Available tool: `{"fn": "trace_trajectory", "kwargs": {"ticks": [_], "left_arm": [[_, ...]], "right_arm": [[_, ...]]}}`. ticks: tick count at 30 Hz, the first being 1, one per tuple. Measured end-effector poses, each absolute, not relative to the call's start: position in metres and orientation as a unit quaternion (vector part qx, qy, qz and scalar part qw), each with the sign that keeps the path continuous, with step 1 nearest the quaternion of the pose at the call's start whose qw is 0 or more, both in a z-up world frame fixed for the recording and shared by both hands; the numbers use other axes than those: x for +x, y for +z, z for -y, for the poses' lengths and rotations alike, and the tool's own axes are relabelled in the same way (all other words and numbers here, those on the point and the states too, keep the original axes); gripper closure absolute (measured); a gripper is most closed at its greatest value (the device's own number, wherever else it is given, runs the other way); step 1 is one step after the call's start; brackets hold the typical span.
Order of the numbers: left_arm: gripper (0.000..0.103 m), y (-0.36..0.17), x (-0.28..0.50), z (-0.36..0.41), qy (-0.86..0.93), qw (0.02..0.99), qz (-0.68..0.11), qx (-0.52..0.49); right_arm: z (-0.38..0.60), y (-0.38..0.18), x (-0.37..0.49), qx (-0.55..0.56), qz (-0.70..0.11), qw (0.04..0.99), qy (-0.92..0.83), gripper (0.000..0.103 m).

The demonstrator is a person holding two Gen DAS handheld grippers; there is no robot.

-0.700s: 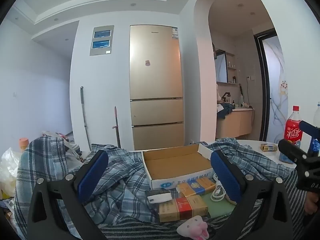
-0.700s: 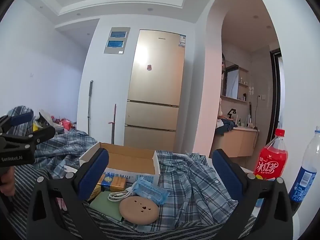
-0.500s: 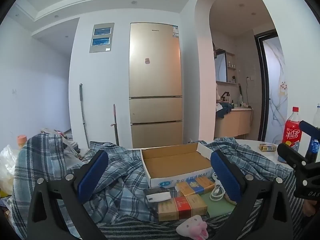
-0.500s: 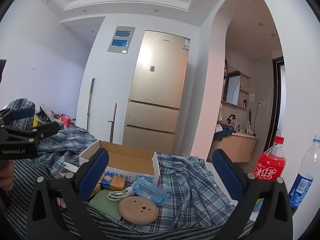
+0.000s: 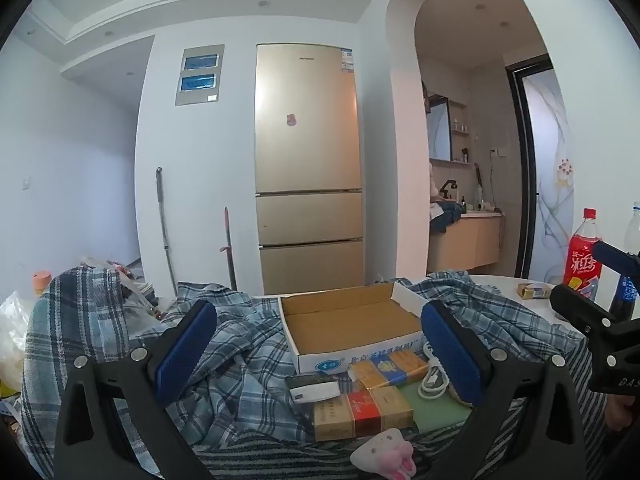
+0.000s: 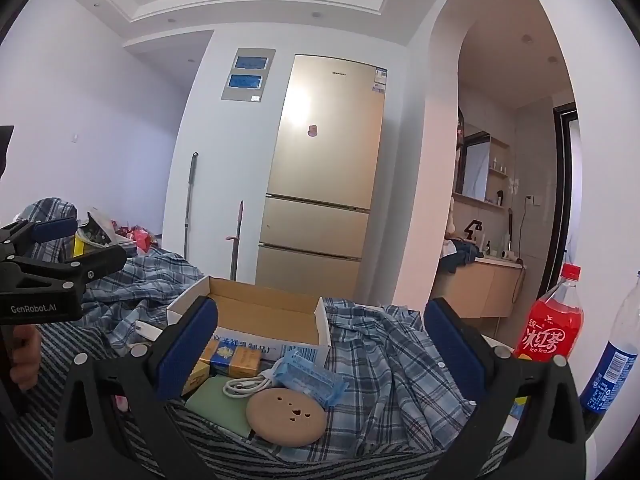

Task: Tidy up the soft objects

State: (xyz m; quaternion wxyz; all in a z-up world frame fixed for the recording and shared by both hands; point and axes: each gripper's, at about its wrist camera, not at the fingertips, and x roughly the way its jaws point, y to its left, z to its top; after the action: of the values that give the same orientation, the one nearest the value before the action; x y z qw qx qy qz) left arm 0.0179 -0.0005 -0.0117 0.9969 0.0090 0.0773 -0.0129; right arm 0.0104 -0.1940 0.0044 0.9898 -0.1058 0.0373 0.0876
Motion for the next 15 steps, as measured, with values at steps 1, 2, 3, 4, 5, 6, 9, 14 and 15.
{"fn": "trace_trajectory", "kwargs": {"ticks": [1, 2, 3, 4, 5, 6, 9, 14, 15], "left_arm": [[0.000, -0.011, 0.015, 0.000, -0.013, 0.997, -0.075, 0.010], [0.000, -0.010, 0.014, 0.001, -0.013, 0.997, -0.074, 0.013], [0.000, -0.012, 0.016, 0.002, -0.013, 0.997, -0.076, 0.016], [0.000, -0.011, 0.014, 0.002, -0.013, 0.997, -0.075, 0.016], [0.000, -0.012, 0.015, 0.002, -0.013, 0.997, -0.075, 0.016], [0.000, -0.012, 0.015, 0.002, -0.013, 0.997, -0.075, 0.016], [0.000, -0.012, 0.012, 0.003, -0.004, 0.997, -0.073, 0.015], [0.000, -0.011, 0.011, 0.002, -0.002, 0.997, -0.078, 0.012], [0.000, -0.011, 0.010, 0.002, -0.002, 0.997, -0.077, 0.012]], "right_arm": [[0.197, 0.005, 0.010, -0.101, -0.034, 0.991, 0.086, 0.000], [0.199, 0.004, 0.011, -0.095, -0.033, 0.991, 0.085, 0.000], [0.201, 0.004, 0.011, -0.091, -0.034, 0.992, 0.082, 0.000], [0.202, 0.004, 0.013, -0.087, -0.037, 0.993, 0.077, 0.000], [0.203, 0.005, 0.014, -0.084, -0.040, 0.993, 0.074, 0.000], [0.204, 0.005, 0.015, -0.080, -0.043, 0.993, 0.075, 0.000], [0.206, 0.005, 0.017, -0.075, -0.049, 0.993, 0.075, 0.000], [0.208, 0.005, 0.017, -0.077, -0.049, 0.993, 0.074, 0.000], [0.208, 0.005, 0.016, -0.078, -0.049, 0.993, 0.074, 0.000]]}}
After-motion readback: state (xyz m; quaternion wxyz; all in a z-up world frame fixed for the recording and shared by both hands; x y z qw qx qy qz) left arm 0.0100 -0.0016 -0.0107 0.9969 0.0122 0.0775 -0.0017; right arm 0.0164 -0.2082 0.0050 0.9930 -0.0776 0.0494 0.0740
